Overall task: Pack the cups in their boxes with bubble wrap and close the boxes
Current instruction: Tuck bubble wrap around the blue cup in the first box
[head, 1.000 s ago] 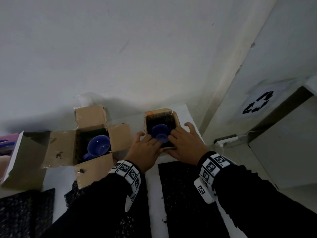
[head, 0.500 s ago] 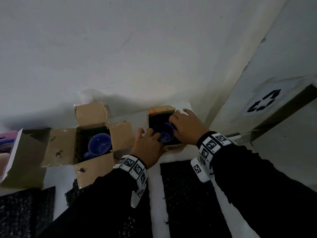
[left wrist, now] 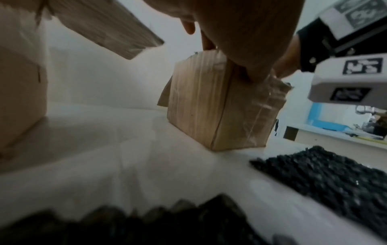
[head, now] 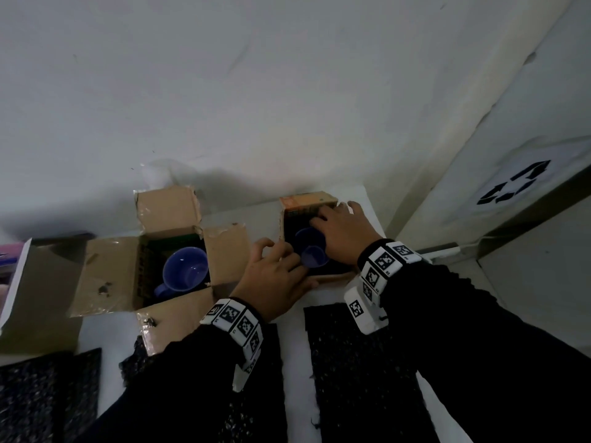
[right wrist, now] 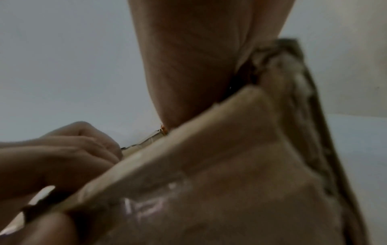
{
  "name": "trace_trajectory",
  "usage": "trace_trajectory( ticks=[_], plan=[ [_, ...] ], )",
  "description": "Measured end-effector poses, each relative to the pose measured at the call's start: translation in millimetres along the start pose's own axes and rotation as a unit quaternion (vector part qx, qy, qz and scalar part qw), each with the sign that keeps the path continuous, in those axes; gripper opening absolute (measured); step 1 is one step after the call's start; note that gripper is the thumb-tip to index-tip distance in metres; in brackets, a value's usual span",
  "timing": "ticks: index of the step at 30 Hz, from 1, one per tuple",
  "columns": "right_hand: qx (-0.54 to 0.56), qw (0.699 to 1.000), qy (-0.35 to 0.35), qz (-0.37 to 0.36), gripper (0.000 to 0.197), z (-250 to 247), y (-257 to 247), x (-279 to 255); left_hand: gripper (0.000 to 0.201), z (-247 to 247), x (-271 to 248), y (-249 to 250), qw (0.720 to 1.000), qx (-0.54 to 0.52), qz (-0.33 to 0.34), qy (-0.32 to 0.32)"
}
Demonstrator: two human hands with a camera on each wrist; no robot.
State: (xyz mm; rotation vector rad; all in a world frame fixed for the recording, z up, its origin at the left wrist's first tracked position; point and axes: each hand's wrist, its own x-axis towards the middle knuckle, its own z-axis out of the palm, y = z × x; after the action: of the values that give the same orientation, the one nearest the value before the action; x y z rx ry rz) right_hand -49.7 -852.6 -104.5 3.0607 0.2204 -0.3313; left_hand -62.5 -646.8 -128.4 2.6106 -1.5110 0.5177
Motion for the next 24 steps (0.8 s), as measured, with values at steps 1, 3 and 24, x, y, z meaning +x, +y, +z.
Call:
trace_trajectory(
  ticks=[1,3,24],
  plan=[
    [0.001,1.000,-0.015,0.002,0.044,2,0,1,0.037,3,-3,1,1.000,-0.002,0.003,0.010],
    [0.009,0.999,-0.040,0.007,0.037,2,1,7,0.032,5,-5,4,1.000,-0.002,-0.010,0.019],
    [0.343,0.903,0.242,0.087,0.087,44,7,-129,0.044,-21,-13,46,0.989,0.006,-0.122,-0.083]
  ],
)
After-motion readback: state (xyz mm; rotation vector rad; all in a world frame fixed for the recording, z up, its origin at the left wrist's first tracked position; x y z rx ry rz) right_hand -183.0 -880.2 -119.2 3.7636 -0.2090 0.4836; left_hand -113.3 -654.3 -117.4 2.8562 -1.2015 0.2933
